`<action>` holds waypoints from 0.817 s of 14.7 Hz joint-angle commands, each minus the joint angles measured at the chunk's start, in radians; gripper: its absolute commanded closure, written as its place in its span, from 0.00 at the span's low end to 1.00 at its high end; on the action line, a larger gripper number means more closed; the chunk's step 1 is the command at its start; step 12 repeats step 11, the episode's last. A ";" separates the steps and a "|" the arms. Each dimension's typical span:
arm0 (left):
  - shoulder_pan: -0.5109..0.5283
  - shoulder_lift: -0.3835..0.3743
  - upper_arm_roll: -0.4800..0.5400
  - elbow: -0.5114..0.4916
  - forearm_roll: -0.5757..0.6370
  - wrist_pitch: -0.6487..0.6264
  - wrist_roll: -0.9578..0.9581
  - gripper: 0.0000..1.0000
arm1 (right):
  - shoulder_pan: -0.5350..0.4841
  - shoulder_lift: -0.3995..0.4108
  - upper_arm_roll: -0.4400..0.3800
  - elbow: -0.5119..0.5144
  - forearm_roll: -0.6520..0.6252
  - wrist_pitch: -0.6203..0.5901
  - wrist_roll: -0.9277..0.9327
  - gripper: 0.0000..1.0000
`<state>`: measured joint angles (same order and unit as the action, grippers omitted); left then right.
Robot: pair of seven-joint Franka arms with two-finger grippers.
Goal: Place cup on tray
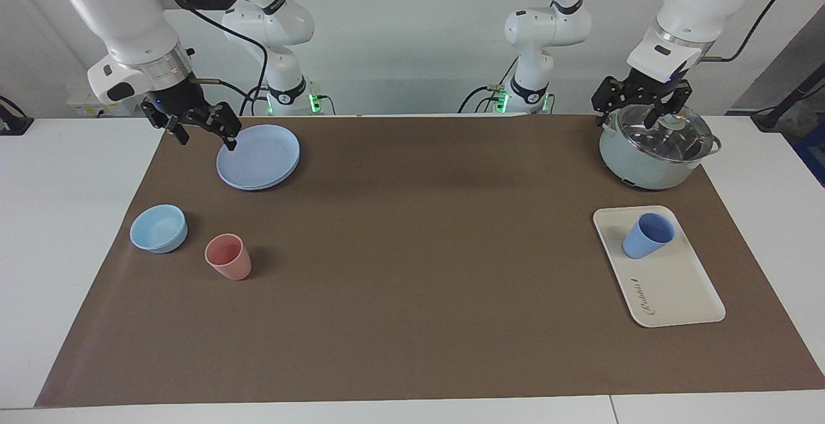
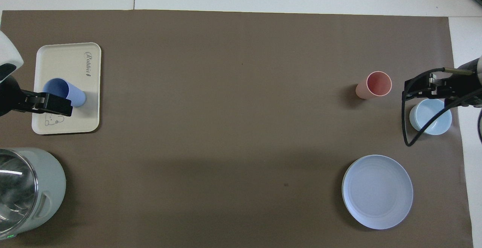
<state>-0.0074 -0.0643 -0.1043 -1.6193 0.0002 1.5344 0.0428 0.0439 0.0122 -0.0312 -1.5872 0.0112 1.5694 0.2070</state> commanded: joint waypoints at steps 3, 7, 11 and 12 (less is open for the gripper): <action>0.003 -0.011 0.002 -0.017 -0.016 0.018 -0.009 0.00 | -0.015 -0.018 0.008 -0.014 0.004 -0.011 -0.015 0.01; 0.001 -0.011 0.002 -0.016 -0.016 0.020 -0.011 0.00 | -0.015 -0.018 0.008 -0.014 0.004 -0.011 -0.015 0.01; -0.008 -0.011 0.002 -0.016 -0.017 0.007 -0.017 0.00 | -0.015 -0.018 0.008 -0.016 0.004 -0.012 -0.021 0.01; -0.008 -0.011 0.002 -0.016 -0.017 0.007 -0.017 0.00 | -0.015 -0.018 0.008 -0.016 0.004 -0.012 -0.021 0.01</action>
